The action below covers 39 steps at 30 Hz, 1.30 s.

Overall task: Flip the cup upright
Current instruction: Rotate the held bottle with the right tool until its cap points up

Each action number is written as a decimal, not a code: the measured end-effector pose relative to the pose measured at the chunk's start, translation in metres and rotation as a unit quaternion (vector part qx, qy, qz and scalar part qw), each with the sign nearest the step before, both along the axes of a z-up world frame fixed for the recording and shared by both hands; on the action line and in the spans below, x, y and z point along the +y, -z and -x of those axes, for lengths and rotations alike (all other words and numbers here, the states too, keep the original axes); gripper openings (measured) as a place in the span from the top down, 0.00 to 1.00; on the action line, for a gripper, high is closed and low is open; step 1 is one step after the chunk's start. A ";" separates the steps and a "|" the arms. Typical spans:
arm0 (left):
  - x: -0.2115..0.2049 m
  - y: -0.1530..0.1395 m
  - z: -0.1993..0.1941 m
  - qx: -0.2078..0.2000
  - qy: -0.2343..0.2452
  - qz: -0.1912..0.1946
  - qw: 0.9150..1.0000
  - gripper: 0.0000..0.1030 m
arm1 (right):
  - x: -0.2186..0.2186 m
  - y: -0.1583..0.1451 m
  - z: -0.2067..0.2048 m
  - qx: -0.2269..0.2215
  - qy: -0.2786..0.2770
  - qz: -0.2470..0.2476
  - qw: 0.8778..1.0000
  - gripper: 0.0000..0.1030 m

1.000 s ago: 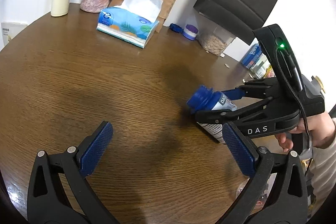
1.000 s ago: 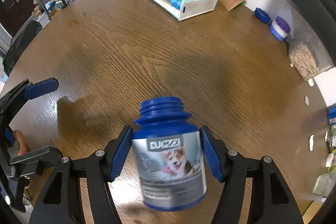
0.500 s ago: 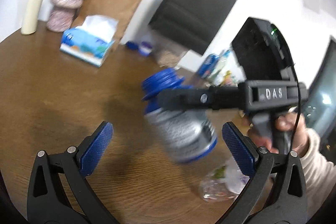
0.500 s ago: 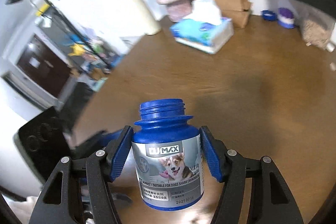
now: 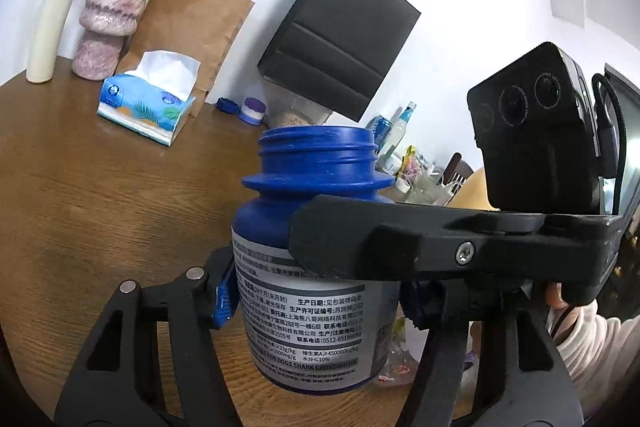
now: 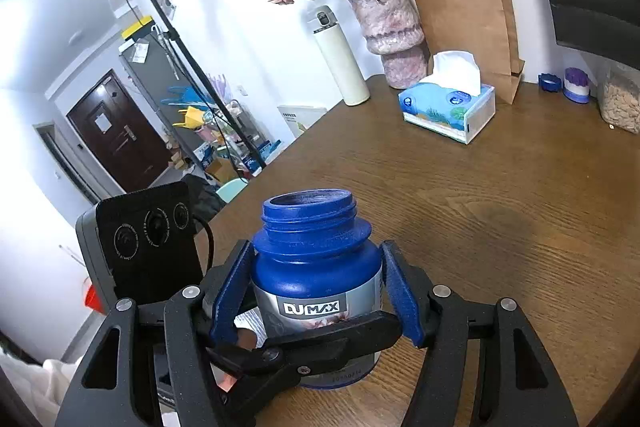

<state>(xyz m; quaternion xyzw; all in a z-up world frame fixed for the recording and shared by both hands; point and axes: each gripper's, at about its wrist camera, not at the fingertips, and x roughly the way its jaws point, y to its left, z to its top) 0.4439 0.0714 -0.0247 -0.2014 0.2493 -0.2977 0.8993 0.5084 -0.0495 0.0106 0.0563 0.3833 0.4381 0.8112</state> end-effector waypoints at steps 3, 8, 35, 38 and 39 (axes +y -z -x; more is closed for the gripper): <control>-0.003 0.001 0.003 -0.009 -0.013 -0.020 1.000 0.42 | 0.001 -0.001 -0.002 -0.013 -0.016 0.004 1.000 0.33; -0.010 0.004 0.002 -0.015 -0.033 -0.068 0.997 0.43 | -0.004 0.009 -0.010 -0.002 -0.036 -0.016 0.999 0.33; -0.093 0.019 0.092 -0.013 0.023 -0.300 0.953 0.32 | -0.056 0.044 0.105 -0.061 0.021 0.014 0.998 0.34; -0.092 0.020 0.101 -0.004 0.016 -0.301 0.954 0.21 | -0.060 0.044 0.112 -0.098 0.053 0.049 0.993 0.34; -0.091 0.021 0.104 0.006 0.013 -0.302 0.953 0.20 | -0.062 0.045 0.113 -0.105 0.060 0.060 0.991 0.34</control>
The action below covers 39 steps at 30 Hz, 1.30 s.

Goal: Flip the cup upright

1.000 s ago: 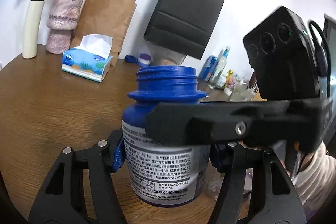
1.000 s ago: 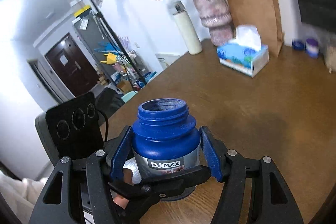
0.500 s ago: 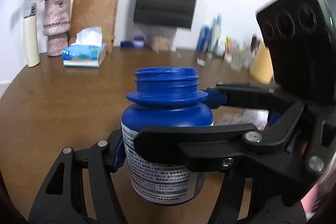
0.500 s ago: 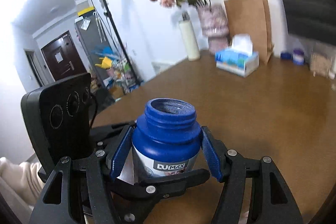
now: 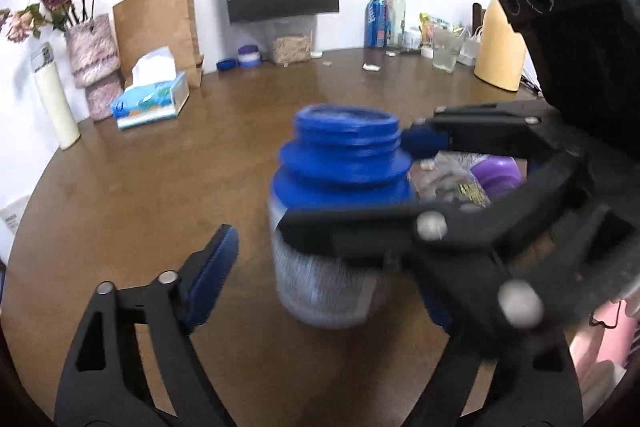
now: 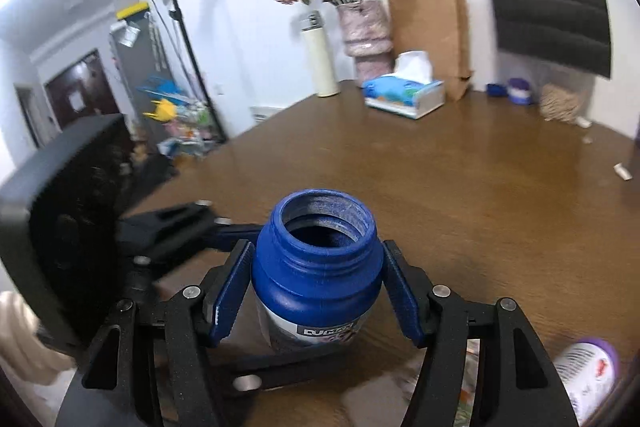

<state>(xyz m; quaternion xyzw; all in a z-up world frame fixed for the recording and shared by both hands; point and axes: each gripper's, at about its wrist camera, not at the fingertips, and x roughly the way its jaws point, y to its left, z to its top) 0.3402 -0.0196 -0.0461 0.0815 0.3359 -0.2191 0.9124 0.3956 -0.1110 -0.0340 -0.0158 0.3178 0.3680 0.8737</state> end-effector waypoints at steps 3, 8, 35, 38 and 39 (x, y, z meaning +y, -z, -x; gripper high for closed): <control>0.004 0.005 0.005 0.021 -0.030 -0.010 0.999 0.19 | -0.002 0.005 0.001 -0.015 0.021 0.035 0.999 0.33; 0.016 0.012 0.017 0.033 -0.089 -0.019 0.995 0.17 | -0.005 0.014 0.008 -0.018 0.025 0.044 0.999 0.33; 0.060 -0.059 0.089 -0.096 -0.184 0.030 0.978 0.00 | -0.119 -0.054 0.116 -0.033 0.212 0.075 0.974 0.21; 0.063 -0.067 0.093 -0.107 -0.189 0.046 0.975 0.00 | -0.142 -0.057 0.134 -0.033 0.242 0.052 0.968 0.21; 0.062 -0.069 0.094 -0.112 -0.191 0.046 0.974 0.00 | -0.146 -0.058 0.138 -0.035 0.245 0.045 0.968 0.21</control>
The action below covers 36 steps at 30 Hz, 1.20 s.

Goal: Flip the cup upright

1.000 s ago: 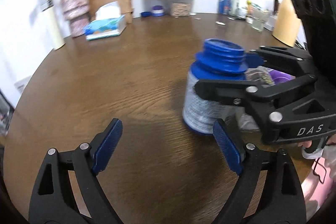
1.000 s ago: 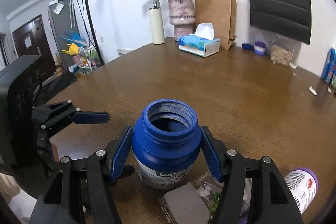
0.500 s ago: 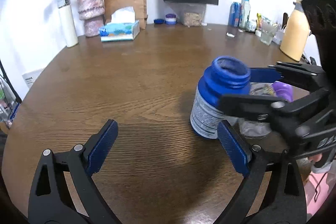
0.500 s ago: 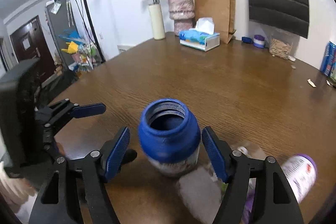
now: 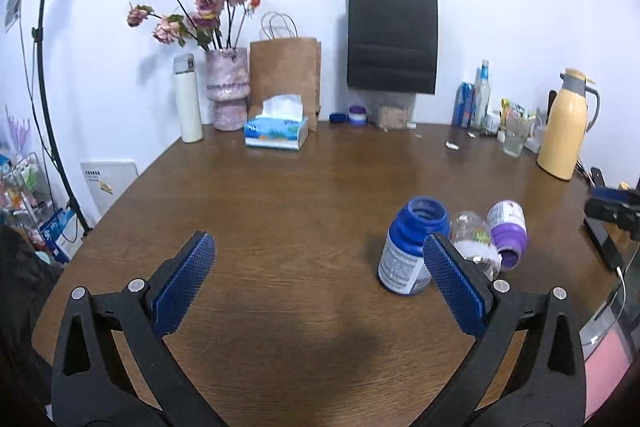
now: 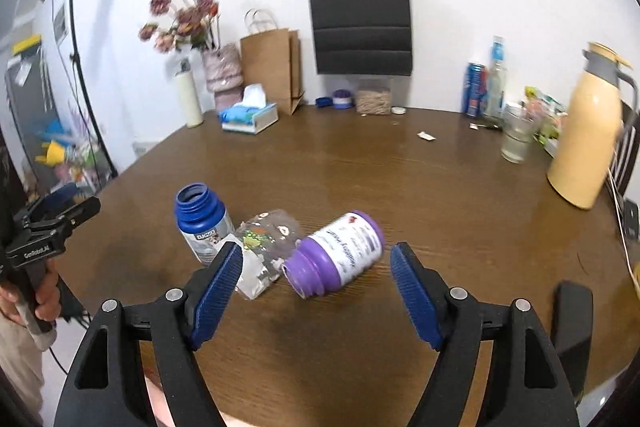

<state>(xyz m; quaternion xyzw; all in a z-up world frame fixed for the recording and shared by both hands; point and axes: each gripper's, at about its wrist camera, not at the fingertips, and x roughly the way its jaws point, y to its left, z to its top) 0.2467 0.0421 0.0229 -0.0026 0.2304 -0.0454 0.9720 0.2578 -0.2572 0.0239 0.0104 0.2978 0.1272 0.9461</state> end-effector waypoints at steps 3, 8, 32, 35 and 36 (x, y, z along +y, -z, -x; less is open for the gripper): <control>-0.003 -0.004 -0.001 -0.008 -0.004 0.002 1.000 0.00 | -0.004 -0.002 0.005 -0.006 0.003 -0.007 1.000 0.21; -0.007 -0.005 0.006 -0.009 -0.003 0.009 1.000 0.00 | 0.003 0.000 0.000 -0.007 -0.007 -0.011 1.000 0.21; 0.000 0.038 0.198 -0.120 -0.054 -0.001 0.991 0.00 | 0.030 0.042 0.176 -0.141 -0.005 -0.041 0.989 0.21; -0.003 0.044 0.217 -0.125 -0.042 -0.001 0.991 0.00 | 0.036 0.060 0.206 -0.150 -0.015 -0.041 0.988 0.21; -0.008 0.044 0.225 -0.135 -0.032 -0.003 0.990 0.00 | 0.040 0.063 0.210 -0.145 -0.015 -0.023 0.989 0.21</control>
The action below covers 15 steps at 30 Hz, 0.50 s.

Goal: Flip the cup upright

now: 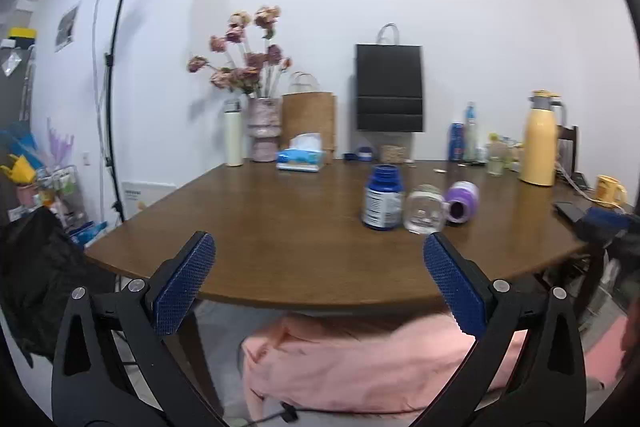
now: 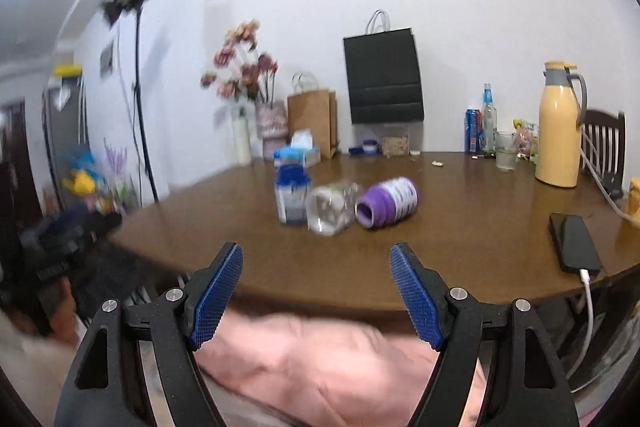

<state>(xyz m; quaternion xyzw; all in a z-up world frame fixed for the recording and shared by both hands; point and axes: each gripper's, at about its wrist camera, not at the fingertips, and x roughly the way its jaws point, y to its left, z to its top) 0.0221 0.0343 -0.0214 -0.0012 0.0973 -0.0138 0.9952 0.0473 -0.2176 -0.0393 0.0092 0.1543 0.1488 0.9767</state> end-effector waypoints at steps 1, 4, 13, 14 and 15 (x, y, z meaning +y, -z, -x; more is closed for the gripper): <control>-0.004 0.000 0.005 -0.011 0.006 -0.006 1.000 0.00 | 0.002 0.003 0.004 0.004 -0.002 0.011 1.000 0.21; -0.012 -0.006 0.009 -0.032 0.014 -0.010 0.999 0.00 | 0.000 0.001 0.013 -0.008 -0.001 0.010 1.000 0.21; -0.013 -0.010 0.010 -0.043 0.019 -0.001 0.999 0.00 | 0.003 -0.007 0.015 -0.029 0.004 0.028 0.999 0.21; -0.012 -0.010 0.011 -0.043 0.019 -0.001 0.999 0.00 | 0.004 -0.007 0.015 -0.030 0.005 0.029 0.999 0.21; -0.012 -0.010 0.011 -0.043 0.019 0.000 0.999 0.00 | 0.004 -0.007 0.015 -0.031 0.004 0.030 0.999 0.21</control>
